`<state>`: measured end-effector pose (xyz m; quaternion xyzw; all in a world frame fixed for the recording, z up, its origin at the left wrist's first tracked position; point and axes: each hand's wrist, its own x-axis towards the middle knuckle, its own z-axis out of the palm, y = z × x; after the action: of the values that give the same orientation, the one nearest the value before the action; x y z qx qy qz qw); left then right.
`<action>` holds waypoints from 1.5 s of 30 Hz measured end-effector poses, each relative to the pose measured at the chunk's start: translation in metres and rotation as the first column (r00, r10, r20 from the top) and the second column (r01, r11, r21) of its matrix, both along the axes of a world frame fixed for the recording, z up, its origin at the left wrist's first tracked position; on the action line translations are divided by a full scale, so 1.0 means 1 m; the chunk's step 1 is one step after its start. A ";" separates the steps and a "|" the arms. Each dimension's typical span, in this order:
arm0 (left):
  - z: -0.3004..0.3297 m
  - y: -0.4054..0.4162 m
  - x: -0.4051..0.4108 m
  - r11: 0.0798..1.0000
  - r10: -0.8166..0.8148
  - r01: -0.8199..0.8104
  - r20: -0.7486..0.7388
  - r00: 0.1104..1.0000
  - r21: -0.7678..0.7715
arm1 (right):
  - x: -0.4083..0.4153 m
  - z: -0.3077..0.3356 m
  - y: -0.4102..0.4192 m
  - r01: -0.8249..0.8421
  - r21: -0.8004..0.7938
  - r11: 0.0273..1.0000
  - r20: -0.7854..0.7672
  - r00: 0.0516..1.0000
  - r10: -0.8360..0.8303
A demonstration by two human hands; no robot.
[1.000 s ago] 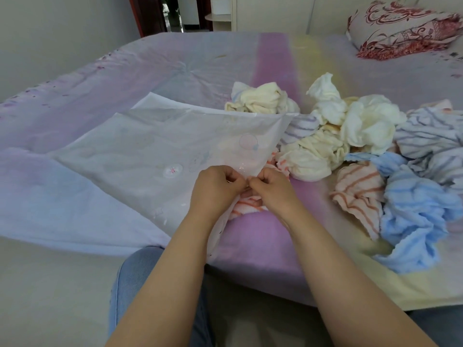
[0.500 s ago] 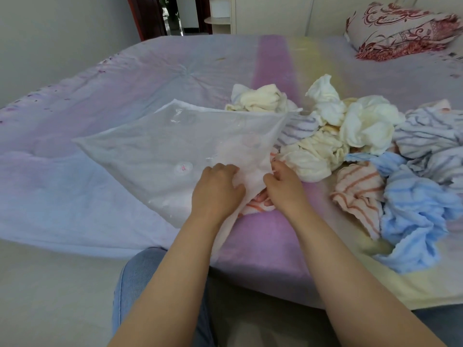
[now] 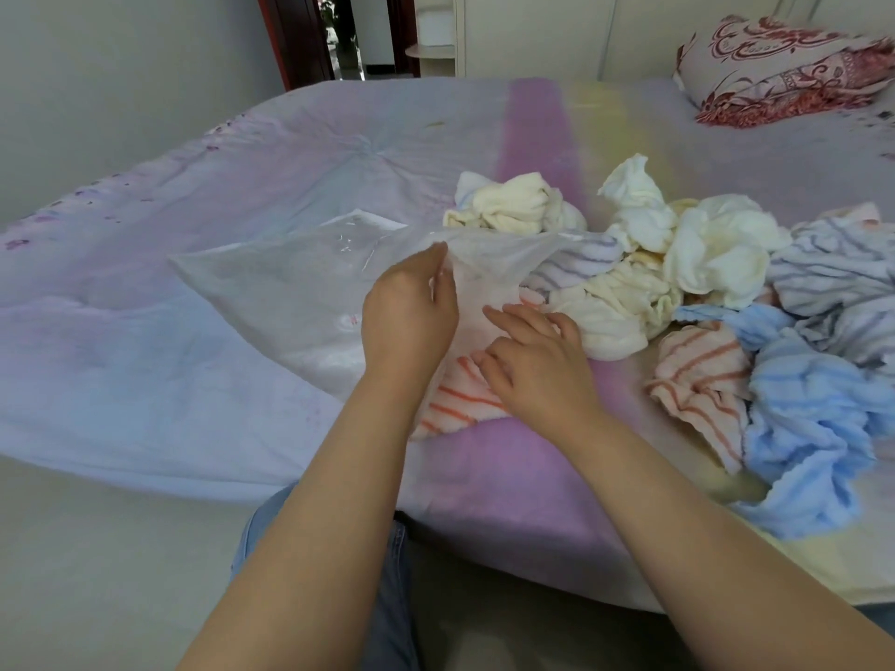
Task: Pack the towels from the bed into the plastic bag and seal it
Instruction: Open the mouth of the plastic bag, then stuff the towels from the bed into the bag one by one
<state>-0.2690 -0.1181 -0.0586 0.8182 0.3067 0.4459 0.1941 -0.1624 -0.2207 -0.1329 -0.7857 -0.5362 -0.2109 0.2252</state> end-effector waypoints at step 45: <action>-0.006 0.062 -0.045 0.848 0.001 0.161 0.304 0.953 -0.506 | -0.012 -0.026 -0.007 -0.058 -0.043 0.997 -0.561 0.827 0.024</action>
<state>-0.3142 -0.0556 -0.0643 0.6711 0.3498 0.4526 0.4717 -0.1746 -0.2272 -0.1587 -0.8074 -0.4694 0.0492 0.3541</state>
